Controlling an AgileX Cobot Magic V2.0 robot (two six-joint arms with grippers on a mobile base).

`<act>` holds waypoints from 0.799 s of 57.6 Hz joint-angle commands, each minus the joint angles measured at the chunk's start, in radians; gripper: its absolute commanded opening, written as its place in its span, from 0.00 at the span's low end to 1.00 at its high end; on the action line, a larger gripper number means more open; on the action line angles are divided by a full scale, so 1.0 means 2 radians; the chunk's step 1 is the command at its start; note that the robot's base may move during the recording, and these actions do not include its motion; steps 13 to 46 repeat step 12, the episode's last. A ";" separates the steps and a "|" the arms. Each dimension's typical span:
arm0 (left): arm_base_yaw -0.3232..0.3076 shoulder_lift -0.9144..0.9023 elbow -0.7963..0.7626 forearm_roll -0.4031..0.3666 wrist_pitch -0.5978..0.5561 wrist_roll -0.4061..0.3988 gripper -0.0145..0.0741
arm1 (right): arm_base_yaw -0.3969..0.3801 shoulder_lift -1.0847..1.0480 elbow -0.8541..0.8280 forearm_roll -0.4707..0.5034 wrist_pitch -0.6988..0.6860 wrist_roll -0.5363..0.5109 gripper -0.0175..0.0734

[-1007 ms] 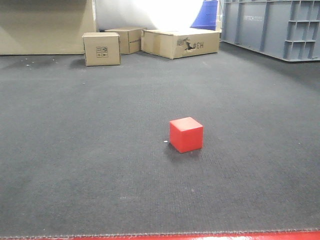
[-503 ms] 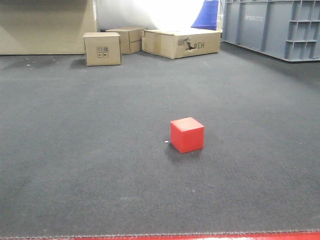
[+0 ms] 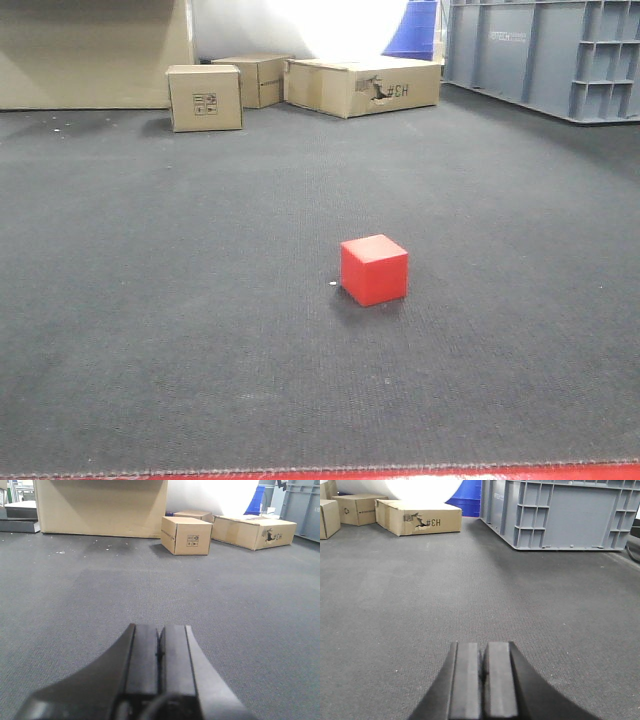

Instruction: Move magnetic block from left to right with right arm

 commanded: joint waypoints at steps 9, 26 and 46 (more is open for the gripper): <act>-0.001 -0.006 0.004 -0.002 -0.042 -0.003 0.02 | -0.002 -0.011 0.001 -0.004 -0.041 -0.002 0.26; -0.001 -0.006 0.004 -0.002 -0.042 -0.003 0.02 | -0.002 -0.011 0.001 -0.004 -0.041 -0.002 0.26; -0.001 -0.006 0.004 -0.002 -0.042 -0.003 0.02 | -0.002 -0.011 0.001 -0.004 -0.041 -0.002 0.26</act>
